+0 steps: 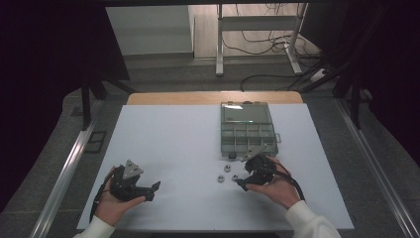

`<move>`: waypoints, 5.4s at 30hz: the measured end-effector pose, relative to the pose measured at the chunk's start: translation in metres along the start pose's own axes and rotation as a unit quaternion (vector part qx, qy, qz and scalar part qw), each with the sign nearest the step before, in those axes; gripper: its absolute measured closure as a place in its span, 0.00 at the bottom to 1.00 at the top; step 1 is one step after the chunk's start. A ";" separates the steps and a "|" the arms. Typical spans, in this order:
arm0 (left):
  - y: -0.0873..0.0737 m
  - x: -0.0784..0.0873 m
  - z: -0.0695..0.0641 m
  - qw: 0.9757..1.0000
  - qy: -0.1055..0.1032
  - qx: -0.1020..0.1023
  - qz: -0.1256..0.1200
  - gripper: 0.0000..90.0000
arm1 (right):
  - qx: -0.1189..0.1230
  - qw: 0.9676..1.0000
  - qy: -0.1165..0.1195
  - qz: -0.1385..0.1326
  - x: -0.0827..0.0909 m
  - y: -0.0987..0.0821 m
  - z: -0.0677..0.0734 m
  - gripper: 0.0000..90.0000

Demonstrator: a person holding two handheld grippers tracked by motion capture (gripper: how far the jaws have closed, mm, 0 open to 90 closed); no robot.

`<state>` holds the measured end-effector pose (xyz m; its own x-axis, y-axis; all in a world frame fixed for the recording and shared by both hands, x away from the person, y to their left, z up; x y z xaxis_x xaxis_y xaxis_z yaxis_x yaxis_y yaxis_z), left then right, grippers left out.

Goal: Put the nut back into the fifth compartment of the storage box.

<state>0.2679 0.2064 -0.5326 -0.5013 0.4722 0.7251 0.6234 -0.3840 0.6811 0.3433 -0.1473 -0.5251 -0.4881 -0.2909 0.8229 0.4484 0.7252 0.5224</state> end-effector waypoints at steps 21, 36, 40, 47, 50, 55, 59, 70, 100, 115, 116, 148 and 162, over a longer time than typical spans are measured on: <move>0.002 -0.008 -0.004 1.000 -0.004 -0.011 0.014 0.06 | 0.035 0.996 0.010 0.086 -0.034 0.015 0.016 0.61; -0.001 -0.005 -0.001 1.000 0.000 -0.005 0.013 0.06 | 0.025 0.993 0.033 0.108 -0.032 0.017 0.016 0.78; -0.001 -0.006 -0.001 1.000 0.000 -0.006 0.013 0.06 | 0.017 0.994 0.034 0.098 -0.028 0.019 0.012 0.79; 0.000 -0.007 -0.001 1.000 0.000 -0.007 0.017 0.06 | 0.002 0.997 0.029 0.072 -0.017 0.030 0.002 0.79; 0.001 -0.008 -0.003 1.000 -0.002 -0.010 0.018 0.06 | -0.009 0.998 0.026 0.056 -0.013 0.042 -0.005 0.79; 0.001 -0.008 -0.003 1.000 -0.002 -0.010 0.019 0.06 | -0.019 0.999 0.021 0.037 -0.010 0.058 -0.017 0.78; 0.001 -0.008 -0.003 1.000 -0.001 -0.009 0.018 0.06 | -0.029 0.999 0.012 0.025 -0.013 0.071 -0.031 0.79; 0.001 -0.008 -0.003 1.000 0.000 -0.009 0.019 0.06 | -0.043 0.999 -0.008 0.025 -0.039 0.094 -0.053 0.78; 0.001 -0.008 -0.001 1.000 -0.001 -0.010 0.021 0.07 | 0.021 0.998 0.058 -0.015 0.001 0.060 0.016 0.34; 0.000 -0.008 -0.001 1.000 0.003 -0.012 0.023 0.07 | 0.080 0.994 0.067 0.041 -0.029 0.044 0.045 0.43; 0.000 -0.009 -0.001 1.000 0.002 -0.012 0.023 0.07 | 0.084 0.993 0.069 0.046 -0.033 0.044 0.046 0.44; 0.000 -0.009 -0.002 1.000 0.003 -0.016 0.022 0.07 | 0.046 0.996 0.062 0.048 -0.024 0.058 0.028 0.77; 0.001 -0.009 -0.003 1.000 0.002 -0.018 0.024 0.07 | -0.009 0.999 0.033 0.008 -0.010 0.081 -0.013 0.77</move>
<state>0.2711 0.1994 -0.5384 -0.4740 0.4485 0.7577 0.6252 -0.4345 0.6483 0.3943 -0.0936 -0.4877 -0.4299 -0.3203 0.8441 0.4700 0.7189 0.5121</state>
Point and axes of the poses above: each handheld gripper's, and its own axes: x roughly backward along the jaws, y roughly out of its top, z roughly to its left, the point moved 5 cm from there along -x, roughly forward along the jaws, and after that the axes turned 11 degrees about -y, right-handed, at the moved point
